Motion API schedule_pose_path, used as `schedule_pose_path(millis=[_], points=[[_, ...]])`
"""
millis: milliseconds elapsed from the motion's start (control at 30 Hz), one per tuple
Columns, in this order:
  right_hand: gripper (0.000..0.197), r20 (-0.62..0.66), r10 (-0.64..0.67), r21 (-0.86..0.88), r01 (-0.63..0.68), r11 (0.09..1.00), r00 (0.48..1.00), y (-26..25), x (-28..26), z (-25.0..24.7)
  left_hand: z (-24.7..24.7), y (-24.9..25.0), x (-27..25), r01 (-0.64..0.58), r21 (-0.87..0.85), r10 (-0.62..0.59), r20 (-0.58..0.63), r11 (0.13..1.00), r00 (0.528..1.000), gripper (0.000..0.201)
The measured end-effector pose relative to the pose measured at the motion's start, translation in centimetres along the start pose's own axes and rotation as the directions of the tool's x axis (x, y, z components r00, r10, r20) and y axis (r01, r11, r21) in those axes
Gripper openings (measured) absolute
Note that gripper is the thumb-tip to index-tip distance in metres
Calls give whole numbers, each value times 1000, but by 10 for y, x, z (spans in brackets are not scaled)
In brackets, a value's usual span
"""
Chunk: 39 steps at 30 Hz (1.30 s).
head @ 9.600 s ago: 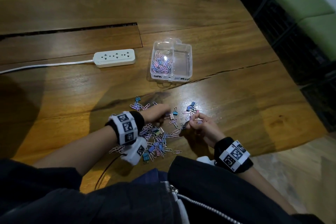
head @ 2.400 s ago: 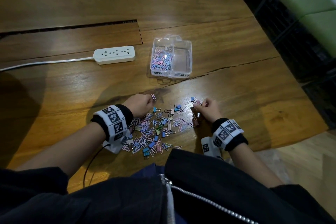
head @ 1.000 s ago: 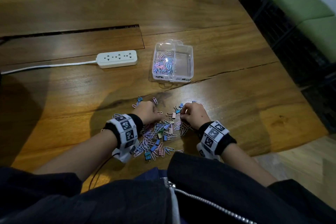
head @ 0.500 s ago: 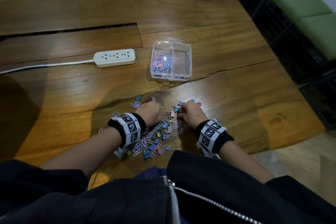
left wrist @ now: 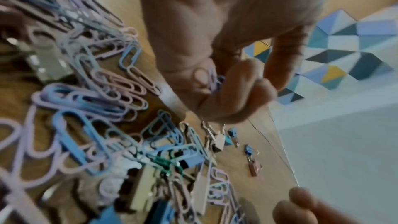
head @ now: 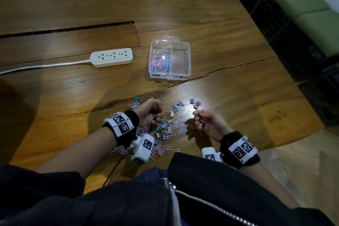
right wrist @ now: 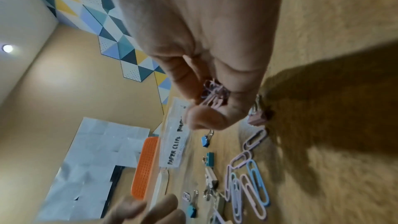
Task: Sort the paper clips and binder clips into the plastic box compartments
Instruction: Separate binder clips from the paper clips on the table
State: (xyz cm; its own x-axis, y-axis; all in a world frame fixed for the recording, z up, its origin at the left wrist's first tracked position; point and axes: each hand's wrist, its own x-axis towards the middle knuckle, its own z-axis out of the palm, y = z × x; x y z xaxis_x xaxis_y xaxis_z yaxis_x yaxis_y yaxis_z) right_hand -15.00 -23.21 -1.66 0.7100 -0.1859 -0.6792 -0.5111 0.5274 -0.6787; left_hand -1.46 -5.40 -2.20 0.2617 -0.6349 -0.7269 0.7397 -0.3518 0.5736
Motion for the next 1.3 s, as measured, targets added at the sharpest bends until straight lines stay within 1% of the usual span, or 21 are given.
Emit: schedule_pose_path(millis=[100,167,233,267,333,433,500,533,600,700,767,833,900,933,967,1000,1033,1100,1133,1233,1300], points=[[33,-59,-14,-172,3,985,998,9,-2,-2,9,1,4,-16,356,83,-175,934,981,32],[31,-130,-121,-503,40,863,984,18,-1,1,13,-1,6,-32,714,250,-203,700,947,30],[27,-136,-263,-771,64,633,955,28,3,4,15,-4,7,-28,898,348,-142,439,927,17],[24,-132,-303,-853,47,520,944,31,3,6,15,-4,7,-17,939,353,-112,344,929,10],[21,-119,-359,-937,15,348,926,34,2,10,15,-6,6,9,985,351,-70,172,934,21],[17,-93,-378,-947,36,319,921,35,4,14,16,-6,5,43,999,361,-36,-12,932,28],[11,-70,-353,-947,49,318,933,35,4,17,18,-5,6,44,997,324,-23,-57,946,24],[10,-64,-331,-947,47,317,942,34,4,18,19,-4,6,31,999,297,-18,-41,955,21],[10,-56,-302,-939,53,341,952,32,4,18,18,-3,7,-7,994,274,-23,109,961,20],[10,-48,-282,-871,98,481,958,28,2,15,16,-2,5,-94,820,264,-71,565,962,30],[15,-71,-260,-729,128,673,963,25,1,7,16,-2,3,-147,455,182,-33,878,983,29],[20,-78,-190,-468,132,874,979,23,-2,1,19,0,1,-134,168,132,23,977,991,26],[21,-37,-116,-130,111,985,993,19,-5,-3,27,1,3,-118,131,115,23,984,993,30],[23,-19,-93,5,93,996,996,19,-7,-5,33,2,4,-100,217,103,2,971,995,33],[23,-11,-71,94,72,993,997,19,-7,-6,40,2,6,-107,395,126,-22,912,992,31],[23,2,-54,144,53,988,999,19,-8,-7,46,1,7,-121,634,186,-36,764,982,25],[22,12,-37,147,35,989,999,20,-8,-8,49,-2,10,-121,850,257,-18,513,966,18],[27,18,-16,74,15,997,1000,21,-8,-7,52,-9,12,-65,998,332,63,-6,941,23],[29,-12,-14,22,14,1000,1000,20,-9,-4,51,-12,14,-46,989,344,92,-140,934,28],[28,-129,-117,-274,78,959,985,21,-10,7,51,-15,17,-28,967,362,122,-253,924,25],[22,-114,-270,-591,153,792,956,27,-8,14,53,-18,20,-14,946,344,132,-325,930,24]])
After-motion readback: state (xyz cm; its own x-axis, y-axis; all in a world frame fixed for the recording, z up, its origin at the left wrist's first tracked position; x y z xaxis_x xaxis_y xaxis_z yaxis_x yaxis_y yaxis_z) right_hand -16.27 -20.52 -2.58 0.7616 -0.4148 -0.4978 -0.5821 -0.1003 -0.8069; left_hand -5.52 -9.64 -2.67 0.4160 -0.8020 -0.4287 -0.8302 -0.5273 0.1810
